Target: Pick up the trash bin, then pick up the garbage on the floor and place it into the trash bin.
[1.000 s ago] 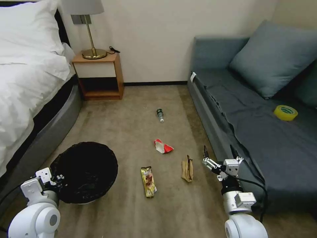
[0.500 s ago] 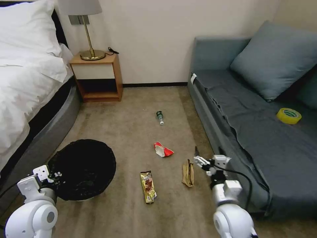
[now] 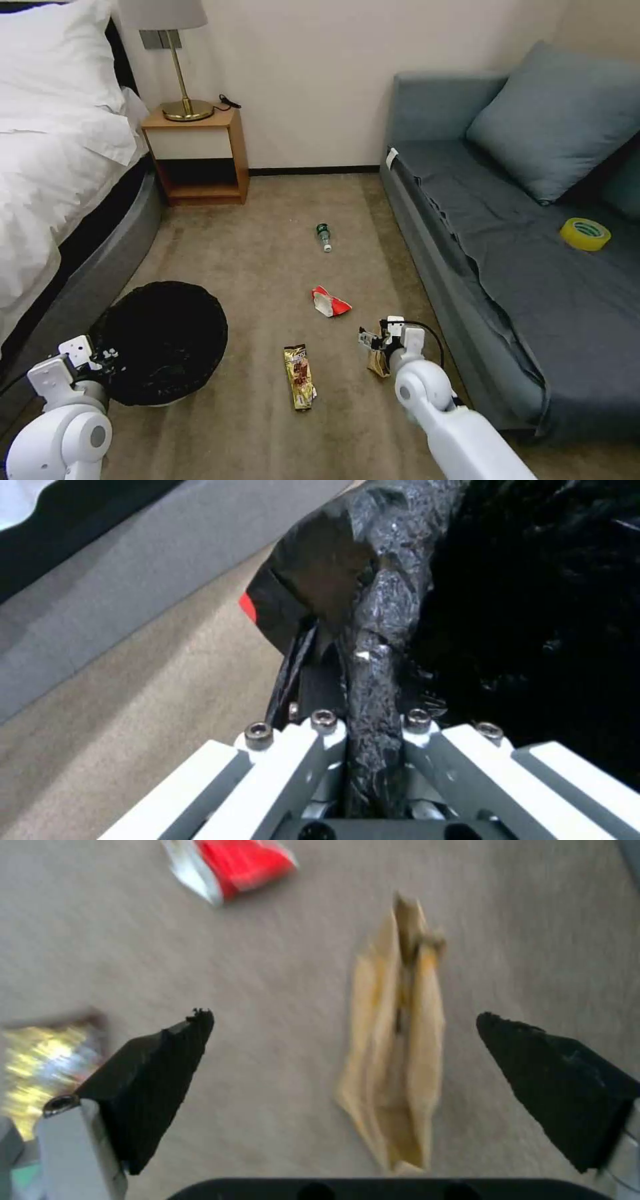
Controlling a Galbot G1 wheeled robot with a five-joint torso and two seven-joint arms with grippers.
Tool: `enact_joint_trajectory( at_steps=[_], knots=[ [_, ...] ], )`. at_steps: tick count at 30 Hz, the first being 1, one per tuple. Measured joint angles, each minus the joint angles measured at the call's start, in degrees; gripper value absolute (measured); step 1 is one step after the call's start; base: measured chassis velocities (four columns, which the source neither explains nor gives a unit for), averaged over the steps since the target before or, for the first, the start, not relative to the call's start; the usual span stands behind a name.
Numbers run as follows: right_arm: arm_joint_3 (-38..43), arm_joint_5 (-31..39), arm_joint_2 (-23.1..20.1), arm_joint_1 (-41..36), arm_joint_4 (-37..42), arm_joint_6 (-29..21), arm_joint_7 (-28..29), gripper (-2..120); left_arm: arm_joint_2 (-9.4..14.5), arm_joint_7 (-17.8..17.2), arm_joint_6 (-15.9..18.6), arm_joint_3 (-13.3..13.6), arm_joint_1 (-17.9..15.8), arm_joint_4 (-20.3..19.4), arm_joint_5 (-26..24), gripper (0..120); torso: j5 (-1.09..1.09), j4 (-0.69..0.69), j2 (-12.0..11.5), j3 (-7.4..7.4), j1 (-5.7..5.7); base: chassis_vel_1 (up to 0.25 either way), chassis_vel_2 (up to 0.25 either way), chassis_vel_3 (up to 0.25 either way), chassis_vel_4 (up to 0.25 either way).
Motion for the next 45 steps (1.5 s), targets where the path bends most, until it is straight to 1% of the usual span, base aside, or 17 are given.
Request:
enact_joint_trajectory(
  at_steps=[3, 4, 8, 9, 14, 17, 18, 22, 28, 29, 33, 34, 38, 39, 40, 43, 45],
  knots=[
    [-3.0, 1.8, -0.4, 3.3, -5.8, -0.4, 0.0, 100, -0.4, 0.1, -0.2, -0.1, 0.0, 0.4, 0.4, 3, 0.01, -0.01, 0.0, 0.00, 0.00, 0.000, 0.000, 0.000, 0.000],
    [-3.0, 1.8, -0.4, 3.3, -5.8, -0.4, 0.0, 100, -0.4, 0.1, -0.2, -0.1, 0.0, 0.4, 0.4, 3, 0.01, -0.01, 0.0, 0.00, 0.00, 0.000, 0.000, 0.000, 0.000],
    [-5.9, 0.7, 0.9, 7.1, -13.4, 0.8, -1.4, 100, -0.7, 0.1, -0.3, -0.4, 0.0, 0.6, 0.9, 3, 0.01, -0.01, 0.0, 0.00, 0.00, 0.000, 0.000, 0.000, 0.000],
    [-5.9, 0.7, 0.9, 7.1, -13.4, 0.8, -1.4, 100, -0.7, 0.1, -0.3, -0.4, 0.0, 0.6, 0.9, 3, 0.01, -0.01, 0.0, 0.00, 0.00, 0.000, 0.000, 0.000, 0.000],
    [-6.7, -2.9, 3.0, 9.9, -20.4, 3.0, -3.2, 100, -0.7, 0.1, -0.4, -0.8, 0.0, 0.7, 1.0, 3, 0.00, -0.01, 0.0, 0.00, 0.00, 0.000, 0.000, 0.000, 0.000],
    [-7.0, -6.2, 4.3, 11.9, -26.3, 5.3, -4.6, 100, -0.7, 0.1, -0.4, -1.1, 0.1, 0.7, 1.0, 3, 0.00, -0.01, 0.0, 0.00, 0.00, 0.000, 0.000, 0.000, 0.000],
    [-7.0, -6.2, 4.3, 11.9, -26.3, 5.3, -4.6, 100, -0.7, 0.1, -0.4, -1.1, 0.1, 0.7, 1.0, 3, 0.00, -0.01, 0.0, 0.00, 0.00, 0.000, 0.000, 0.000, 0.000],
    [-6.7, -9.1, 5.5, 13.8, -31.8, 7.6, -6.2, 100, -0.6, 0.1, -0.6, -1.2, 0.1, 1.0, 1.1, 3, 0.00, -0.01, 0.0, 0.00, 0.00, 0.000, 0.000, 0.000, 0.000],
    [-6.0, -10.0, 5.8, 14.0, -33.1, 8.5, -6.8, 95, -0.6, 0.1, -0.7, -1.5, -0.1, 1.3, 1.1, 3, 0.00, -0.01, 0.0, 0.00, 0.00, 0.000, 0.000, 0.000, 0.000],
    [-6.0, -10.1, 5.7, 13.8, -33.1, 8.6, -6.9, 92, -0.5, 0.1, -0.8, -1.6, -0.2, 1.5, 1.2, 3, 0.00, 0.00, 0.0, -0.01, 0.00, 0.000, 0.000, 0.000, 0.000],
    [-5.8, -10.5, 5.7, 12.7, -32.5, 8.9, -7.0, 74, -0.6, 0.1, -0.9, -1.6, -0.3, 1.7, 1.3, 3, 0.00, 0.00, 0.0, -0.01, 0.00, 0.000, 0.000, 0.000, 0.000],
    [-5.8, -10.5, 5.7, 12.7, -32.5, 8.9, -7.0, 74, -0.6, 0.1, -0.9, -1.6, -0.3, 1.7, 1.3, 3, 0.00, 0.00, 0.0, -0.01, 0.00, 0.000, 0.000, 0.000, 0.000],
    [-5.7, -10.5, 5.4, 11.6, -31.2, 9.0, -7.1, 57, -0.5, 0.1, -0.9, -1.7, -0.4, 1.8, 1.4, 3, 0.00, 0.00, 0.0, -0.01, 0.00, 0.000, 0.000, 0.000, 0.000],
    [-5.7, -10.5, 5.4, 11.6, -31.2, 9.0, -7.1, 57, -0.5, 0.1, -0.9, -1.7, -0.4, 1.8, 1.4, 3, 0.00, 0.00, 0.0, -0.01, 0.00, 0.000, 0.000, 0.000, 0.000],
    [-5.7, -10.5, 5.4, 11.5, -31.0, 9.0, -7.1, 53, -0.5, 0.1, -1.0, -1.7, -0.4, 1.8, 1.4, 3, 0.00, -0.01, 0.0, -0.01, 0.00, 0.000, 0.000, 0.000, 0.000],
    [-5.7, -10.4, 5.1, 10.9, -30.1, 9.1, -7.1, 38, -0.5, 0.1, -1.0, -1.8, -0.3, 1.9, 1.4, 3, 0.00, 0.00, 0.0, -0.01, 0.00, 0.000, 0.000, 0.000, 0.000],
    [-5.7, -10.4, 5.0, 10.8, -29.9, 9.1, -7.1, 35, -0.5, 0.1, -1.0, -1.8, -0.3, 1.9, 1.4, 3, 0.00, 0.00, 0.0, -0.01, 0.00, 0.000, 0.000, 0.000, 0.000]
  ],
)
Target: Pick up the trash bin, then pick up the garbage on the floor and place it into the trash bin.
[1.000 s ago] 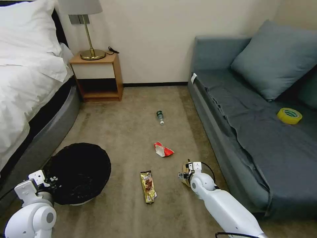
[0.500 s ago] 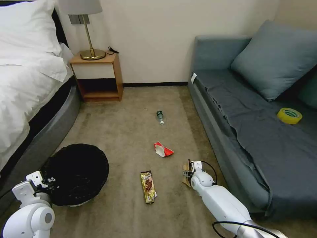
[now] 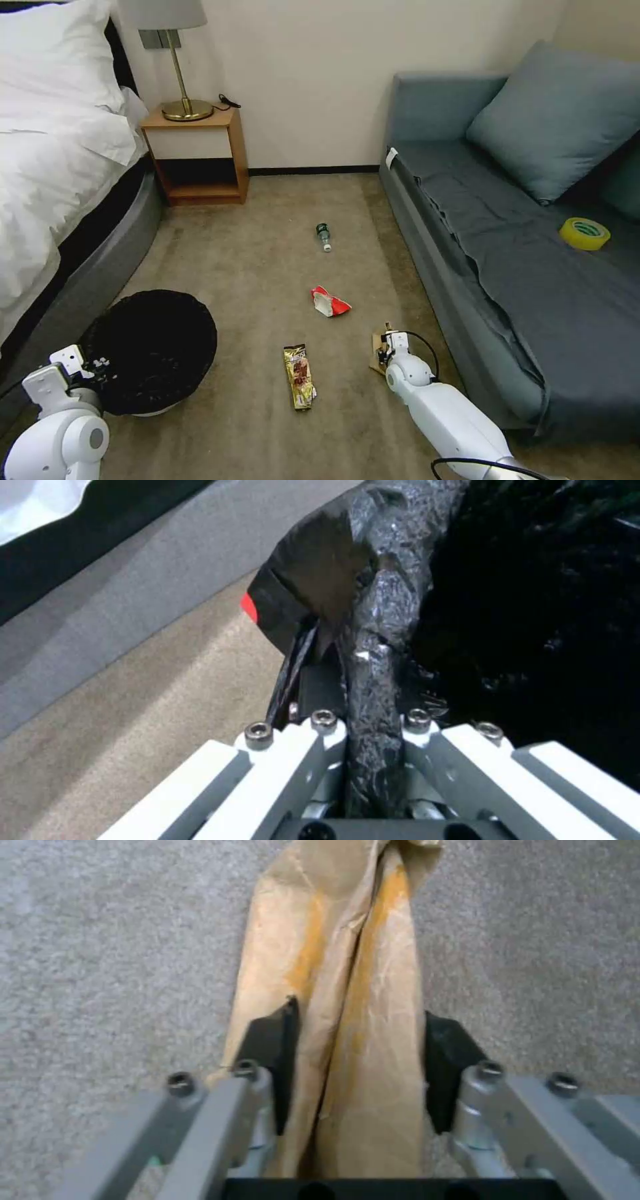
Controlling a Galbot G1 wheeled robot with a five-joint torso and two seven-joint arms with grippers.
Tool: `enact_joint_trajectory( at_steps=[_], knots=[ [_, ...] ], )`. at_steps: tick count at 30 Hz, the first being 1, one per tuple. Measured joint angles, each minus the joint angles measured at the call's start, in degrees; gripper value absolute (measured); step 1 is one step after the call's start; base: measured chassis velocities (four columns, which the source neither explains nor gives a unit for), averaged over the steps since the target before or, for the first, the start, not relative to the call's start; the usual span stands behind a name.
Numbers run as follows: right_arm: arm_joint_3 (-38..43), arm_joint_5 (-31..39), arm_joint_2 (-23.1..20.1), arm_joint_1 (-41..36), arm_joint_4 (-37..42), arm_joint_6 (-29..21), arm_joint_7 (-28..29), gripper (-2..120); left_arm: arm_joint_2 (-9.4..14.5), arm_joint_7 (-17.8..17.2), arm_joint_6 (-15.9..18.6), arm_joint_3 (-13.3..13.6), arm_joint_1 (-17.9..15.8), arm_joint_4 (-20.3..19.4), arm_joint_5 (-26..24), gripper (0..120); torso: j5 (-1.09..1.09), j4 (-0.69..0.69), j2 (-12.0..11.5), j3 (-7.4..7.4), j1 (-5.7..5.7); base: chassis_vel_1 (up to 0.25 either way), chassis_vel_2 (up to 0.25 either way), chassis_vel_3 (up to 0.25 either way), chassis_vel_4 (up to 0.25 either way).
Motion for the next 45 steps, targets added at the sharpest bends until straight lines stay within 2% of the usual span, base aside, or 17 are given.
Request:
enact_joint_trajectory(
  at_steps=[6, 10, 16, 20, 21, 25, 26, 28, 30, 31, 35, 36, 38, 40, 42, 45],
  knots=[
    [-0.1, 0.7, -1.2, -1.0, 2.3, 0.3, 0.0, 9, 0.0, 0.0, 0.0, 0.4, -0.1, 0.0, 0.0, 3, 0.00, -0.01, 0.0, 0.00, 0.00, 0.000, 0.000, 0.000, 0.000],
    [-0.1, 2.1, -2.0, -1.7, 4.0, 0.5, 0.0, 0, -0.1, 0.0, 0.0, 0.6, -0.2, 0.0, 0.0, 3, 0.00, -0.01, 0.0, 0.00, 0.00, 0.000, 0.000, 0.000, 0.000],
    [-0.4, 4.4, -3.9, -3.1, 8.3, 0.7, 0.2, 0, -0.2, 0.0, 0.0, 1.0, -0.2, 0.0, 0.0, 3, 0.02, 0.00, 0.0, 0.00, 0.00, 0.000, 0.000, 0.000, 0.000],
    [-1.3, 11.2, -11.1, -5.0, 20.9, 0.3, 1.0, 0, -0.2, 0.0, 0.1, 1.4, 0.0, -0.1, -0.4, 3, -0.01, -0.02, 0.0, 0.00, 0.00, 0.000, 0.000, 0.000, 0.000],
    [-1.3, 11.2, -11.1, -5.0, 20.9, 0.3, 1.0, 0, -0.2, 0.0, 0.1, 1.4, 0.0, -0.1, -0.4, 3, -0.01, -0.02, 0.0, 0.00, 0.00, 0.000, 0.000, 0.000, 0.000],
    [-3.3, 18.9, -15.7, -5.1, 36.6, -0.3, 3.2, 0, -0.2, 0.0, 0.2, 2.9, 0.4, -0.4, -0.6, 3, 0.00, -0.02, 0.0, 0.00, 0.00, 0.000, 0.000, 0.000, 0.000],
    [-3.3, 18.9, -15.7, -5.1, 36.6, -0.3, 3.2, 0, -0.2, 0.0, 0.2, 2.9, 0.4, -0.4, -0.6, 3, 0.00, -0.02, 0.0, 0.00, 0.00, 0.000, 0.000, 0.000, 0.000],
    [-5.9, 22.7, -16.4, -2.8, 44.6, -0.2, 4.6, 0, -0.4, -0.1, 0.3, 3.9, 0.4, -0.4, -0.7, 3, -0.01, -0.01, 0.0, 0.00, 0.00, 0.000, 0.000, 0.000, 0.000],
    [-10.4, 26.3, -15.6, 1.5, 49.8, 0.6, 6.5, 0, -0.6, -0.4, 0.5, 4.7, 0.4, -0.6, -0.7, 3, -0.02, -0.01, 0.0, 0.00, 0.00, 0.000, 0.000, 0.000, 0.000],
    [-10.4, 26.3, -15.6, 1.5, 49.8, 0.6, 6.5, 0, -0.6, -0.4, 0.5, 4.7, 0.4, -0.6, -0.7, 3, -0.02, -0.01, 0.0, 0.00, 0.00, 0.000, 0.000, 0.000, 0.000],
    [-20.3, 31.9, -9.3, 9.6, 53.6, 2.1, 10.3, 0, -0.9, -0.4, 0.7, 5.7, 0.4, -1.1, -0.3, 3, -0.01, 0.00, 0.0, 0.00, 0.00, 0.000, 0.000, 0.000, 0.000],
    [-20.3, 31.9, -9.3, 9.6, 53.6, 2.1, 10.3, 0, -0.9, -0.4, 0.7, 5.7, 0.4, -1.1, -0.3, 3, -0.01, 0.00, 0.0, 0.00, 0.00, 0.000, 0.000, 0.000, 0.000],
    [-26.2, 32.8, -4.4, 13.0, 53.4, 2.9, 11.4, 0, -1.1, -0.6, 0.8, 5.9, 0.4, -1.2, 0.0, 3, -0.02, 0.03, 0.0, 0.00, 0.00, 0.000, 0.000, 0.000, 0.000],
    [-30.3, 33.1, -1.5, 15.0, 52.1, 3.6, 12.4, 0, -1.3, -0.7, 0.8, 5.9, 0.5, -1.3, 0.1, 3, -0.02, 0.02, 0.0, 0.00, 0.00, 0.000, 0.000, 0.000, 0.000],
    [-32.0, 33.1, -0.6, 15.6, 51.3, 4.0, 12.8, 0, -1.3, -0.7, 0.8, 5.8, 0.5, -1.3, 0.1, 3, -0.02, 0.01, 0.0, 0.00, 0.00, 0.000, 0.000, 0.000, 0.000],
    [-38.7, 32.5, 2.6, 18.4, 47.2, 5.5, 14.0, 0, -1.5, -0.7, 0.8, 5.9, 0.5, -1.4, 0.3, 3, -0.02, 0.01, 0.0, 0.00, 0.00, 0.000, 0.000, 0.000, 0.000]
  ],
)
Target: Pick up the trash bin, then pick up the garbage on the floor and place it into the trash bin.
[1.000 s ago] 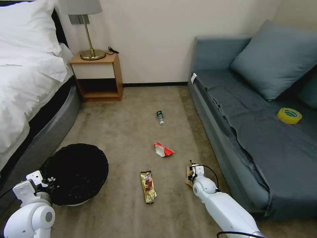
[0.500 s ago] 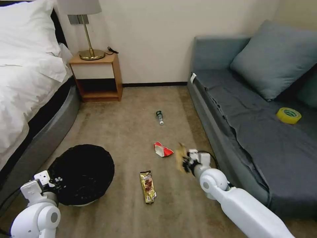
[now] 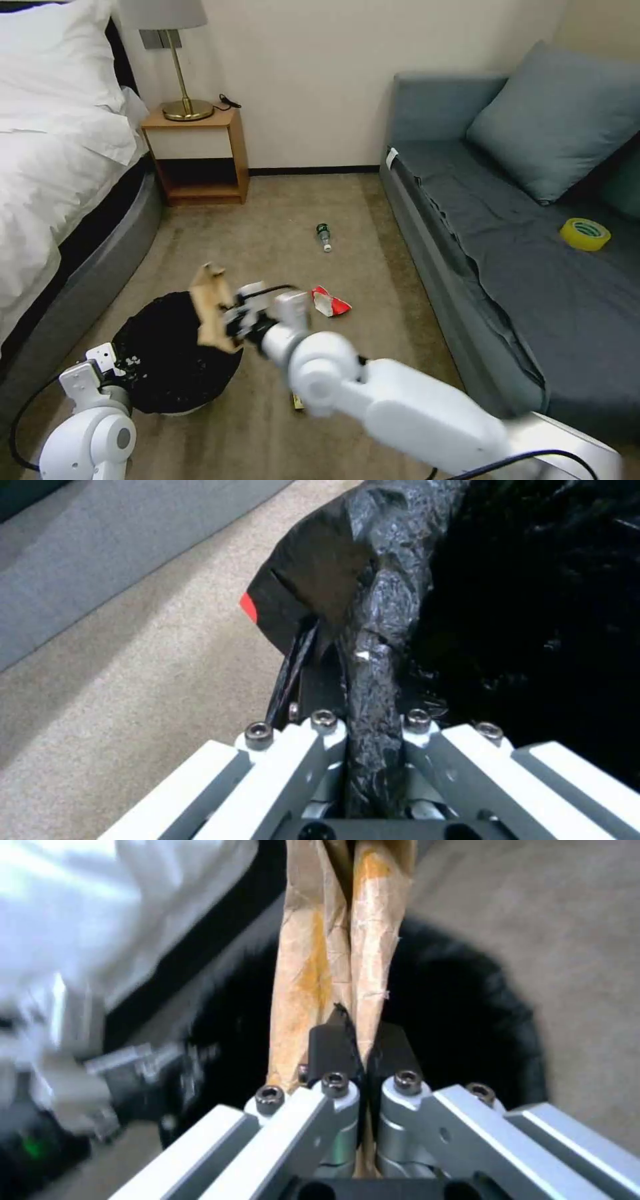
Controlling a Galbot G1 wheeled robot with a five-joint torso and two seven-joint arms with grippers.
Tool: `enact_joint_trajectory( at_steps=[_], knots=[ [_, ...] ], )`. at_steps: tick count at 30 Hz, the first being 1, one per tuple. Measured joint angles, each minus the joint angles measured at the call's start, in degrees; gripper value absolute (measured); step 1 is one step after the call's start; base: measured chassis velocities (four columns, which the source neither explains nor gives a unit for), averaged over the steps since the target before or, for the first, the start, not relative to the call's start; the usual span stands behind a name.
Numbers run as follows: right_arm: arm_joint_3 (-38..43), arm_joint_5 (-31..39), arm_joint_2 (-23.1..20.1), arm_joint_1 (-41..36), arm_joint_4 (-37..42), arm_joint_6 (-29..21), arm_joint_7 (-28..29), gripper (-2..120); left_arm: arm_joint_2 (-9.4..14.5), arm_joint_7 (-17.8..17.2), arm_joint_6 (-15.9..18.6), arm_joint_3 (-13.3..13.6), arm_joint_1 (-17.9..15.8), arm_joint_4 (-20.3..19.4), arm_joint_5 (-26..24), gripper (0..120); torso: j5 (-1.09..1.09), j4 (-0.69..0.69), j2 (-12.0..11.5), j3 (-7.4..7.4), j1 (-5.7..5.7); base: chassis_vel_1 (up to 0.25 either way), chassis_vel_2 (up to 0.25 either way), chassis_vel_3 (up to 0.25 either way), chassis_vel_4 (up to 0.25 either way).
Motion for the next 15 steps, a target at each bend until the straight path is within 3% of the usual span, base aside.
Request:
enact_joint_trajectory(
  at_steps=[10, 15],
  knots=[
    [-8.2, -5.9, 6.6, 2.8, -14.1, 4.4, 2.7, 0, -0.7, 0.0, -0.1, 0.5, 0.0, -0.1, 0.8, 3, 0.01, 0.00, 0.0, 0.00, 0.00, 0.000, 0.000, 0.000, 0.000],
    [-8.9, -8.2, 6.8, 3.0, -16.3, 5.1, 2.7, 0, -0.9, 0.0, -0.2, 0.6, 0.2, -0.1, 1.0, 3, 0.01, -0.01, 0.0, 0.00, 0.00, 0.000, 0.000, 0.000, 0.000]
  ],
)
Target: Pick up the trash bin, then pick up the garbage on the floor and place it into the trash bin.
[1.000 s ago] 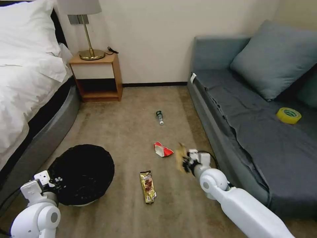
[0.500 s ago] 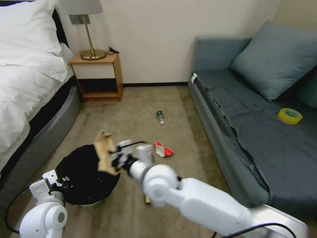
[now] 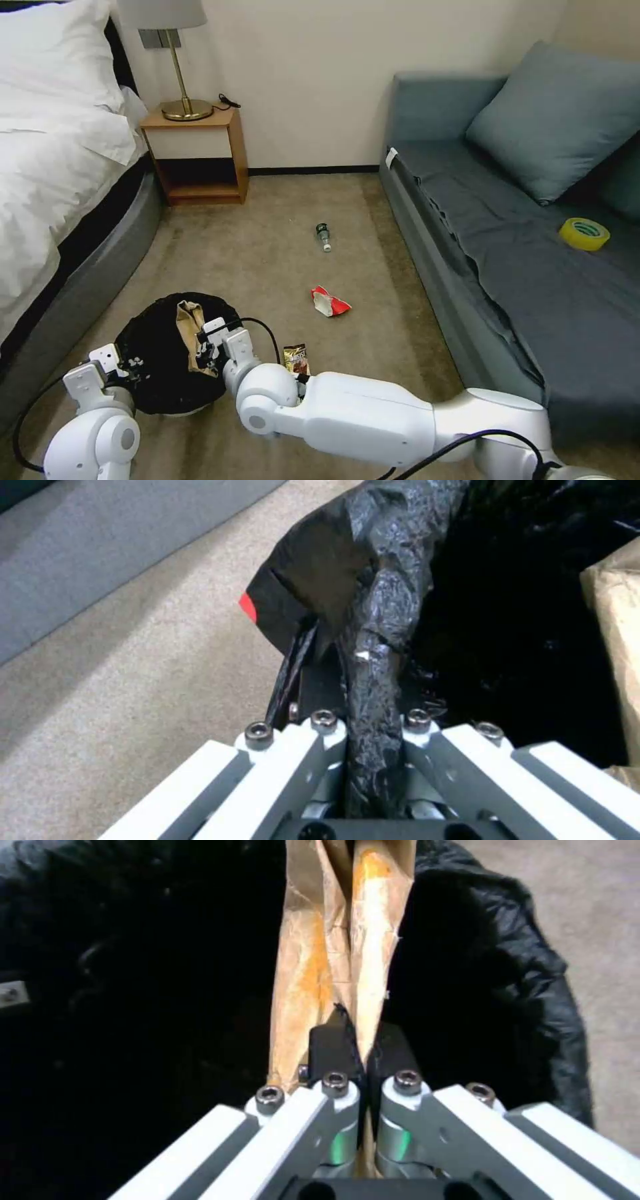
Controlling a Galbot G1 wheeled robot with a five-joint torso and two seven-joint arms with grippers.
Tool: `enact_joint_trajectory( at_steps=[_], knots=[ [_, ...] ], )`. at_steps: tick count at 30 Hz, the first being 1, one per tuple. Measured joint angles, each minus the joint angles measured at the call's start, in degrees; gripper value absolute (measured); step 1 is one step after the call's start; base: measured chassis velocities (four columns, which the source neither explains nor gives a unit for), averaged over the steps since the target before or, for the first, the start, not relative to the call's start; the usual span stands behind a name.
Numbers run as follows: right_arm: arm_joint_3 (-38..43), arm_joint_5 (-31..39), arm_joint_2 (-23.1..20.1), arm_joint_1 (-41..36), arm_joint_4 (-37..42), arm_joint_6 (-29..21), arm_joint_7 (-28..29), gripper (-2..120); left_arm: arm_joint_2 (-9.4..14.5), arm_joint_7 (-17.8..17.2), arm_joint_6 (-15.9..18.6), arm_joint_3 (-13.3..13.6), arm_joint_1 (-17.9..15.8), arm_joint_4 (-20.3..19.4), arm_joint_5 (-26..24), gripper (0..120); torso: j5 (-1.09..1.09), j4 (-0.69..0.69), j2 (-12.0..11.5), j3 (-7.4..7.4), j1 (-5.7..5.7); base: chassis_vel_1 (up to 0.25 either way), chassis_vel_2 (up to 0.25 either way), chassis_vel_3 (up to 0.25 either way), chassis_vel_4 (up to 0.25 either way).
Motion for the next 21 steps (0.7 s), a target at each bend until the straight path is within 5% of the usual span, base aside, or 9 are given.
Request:
enact_joint_trajectory(
  at_steps=[4, 21],
  knots=[
    [0.1, -0.5, -0.7, -0.1, 0.6, 0.0, -0.1, 4, -0.1, 0.0, 0.0, 0.0, 0.0, 0.0, 0.0, 3, 0.00, 0.00, 0.0, 0.00, 0.00, 0.000, 0.000, 0.000, 0.000],
    [3.5, -1.5, -1.3, -1.7, 6.1, 0.0, -0.6, 66, -0.2, 0.1, -0.2, -0.4, 0.1, -0.5, 0.0, 3, 0.01, 0.00, 0.0, 0.00, 0.00, 0.000, 0.000, 0.000, 0.000]
  ],
)
